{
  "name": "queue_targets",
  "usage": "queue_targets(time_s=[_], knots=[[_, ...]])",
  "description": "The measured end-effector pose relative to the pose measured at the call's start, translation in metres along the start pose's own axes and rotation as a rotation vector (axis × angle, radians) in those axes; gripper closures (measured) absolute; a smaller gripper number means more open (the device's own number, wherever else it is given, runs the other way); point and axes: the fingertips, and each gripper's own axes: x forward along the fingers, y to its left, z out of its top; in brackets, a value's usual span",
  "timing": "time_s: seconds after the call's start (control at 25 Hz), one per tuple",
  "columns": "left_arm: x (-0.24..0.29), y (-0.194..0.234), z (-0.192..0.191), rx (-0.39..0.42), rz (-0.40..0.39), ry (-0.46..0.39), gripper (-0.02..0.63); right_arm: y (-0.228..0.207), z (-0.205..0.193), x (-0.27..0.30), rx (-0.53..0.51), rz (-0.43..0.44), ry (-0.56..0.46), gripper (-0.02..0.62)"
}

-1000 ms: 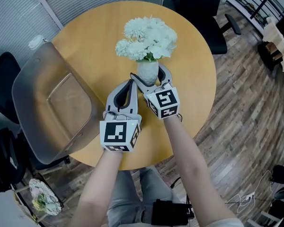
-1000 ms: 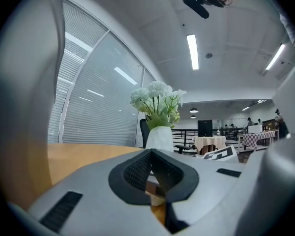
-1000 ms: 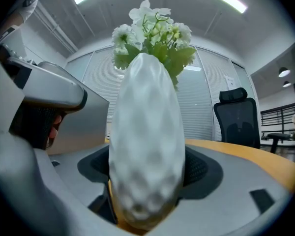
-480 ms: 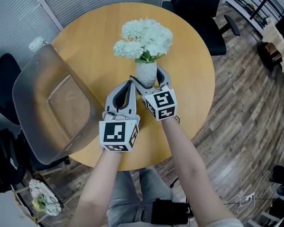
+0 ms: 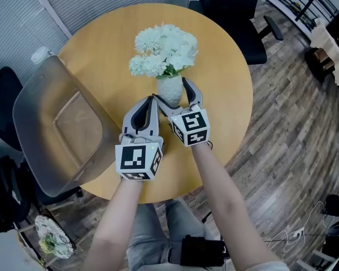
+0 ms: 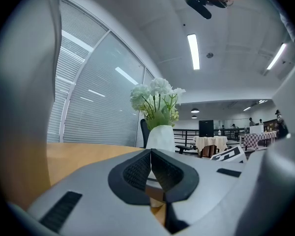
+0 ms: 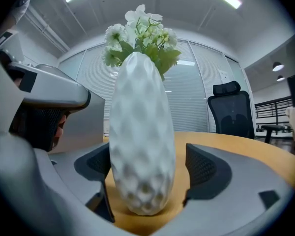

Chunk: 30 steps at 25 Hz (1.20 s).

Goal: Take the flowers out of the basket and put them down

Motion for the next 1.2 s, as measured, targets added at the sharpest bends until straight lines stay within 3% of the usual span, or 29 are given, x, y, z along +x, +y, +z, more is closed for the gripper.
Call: queue_targets(time_s=[0.8,1.2], knots=[[-0.019,-0.007,0.011,0.052,-0.015,0.029,0.601,0.025,0.027,-0.047,-0.042,0.100,0.023,0.152],[-0.032,-0.016,0.021,0.063,-0.042,0.028,0.601,0.037,0.051,-0.080,-0.001,0.124,0.023,0.153]])
